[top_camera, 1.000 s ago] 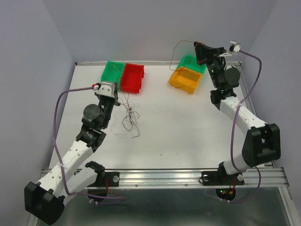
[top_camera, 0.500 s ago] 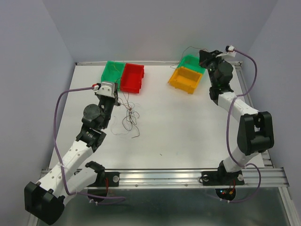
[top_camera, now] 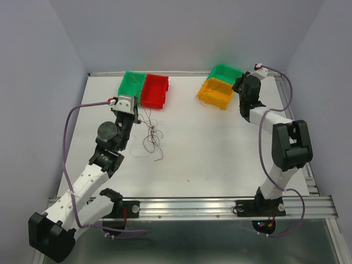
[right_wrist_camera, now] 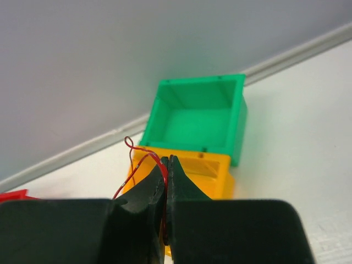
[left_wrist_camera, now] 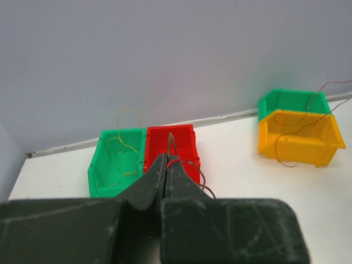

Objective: Untangle the cables

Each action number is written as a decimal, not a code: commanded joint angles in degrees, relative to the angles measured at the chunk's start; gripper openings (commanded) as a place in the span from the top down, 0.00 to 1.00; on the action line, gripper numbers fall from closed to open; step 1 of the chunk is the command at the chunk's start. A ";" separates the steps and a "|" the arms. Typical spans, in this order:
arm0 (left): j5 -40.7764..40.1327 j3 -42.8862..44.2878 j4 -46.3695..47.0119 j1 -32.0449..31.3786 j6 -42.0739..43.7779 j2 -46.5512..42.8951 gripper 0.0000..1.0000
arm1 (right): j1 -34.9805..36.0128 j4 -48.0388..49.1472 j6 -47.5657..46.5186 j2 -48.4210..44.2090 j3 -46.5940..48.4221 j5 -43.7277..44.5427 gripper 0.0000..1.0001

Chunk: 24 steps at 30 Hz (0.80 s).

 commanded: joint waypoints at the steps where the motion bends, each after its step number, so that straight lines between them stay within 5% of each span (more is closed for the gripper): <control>1: 0.26 0.47 3.19 0.09 -0.29 -1.21 0.99 | -0.38 -4.17 -2.18 1.81 3.66 4.48 0.99; 17: 0.09 0.47 2.92 0.00 -0.29 -1.83 0.99 | -0.38 -17.08 6.43 1.03 12.97 20.02 0.99; 24: 0.53 0.56 2.92 0.09 -0.38 -1.56 0.99 | -0.38 -17.27 8.80 -0.29 14.20 16.70 1.00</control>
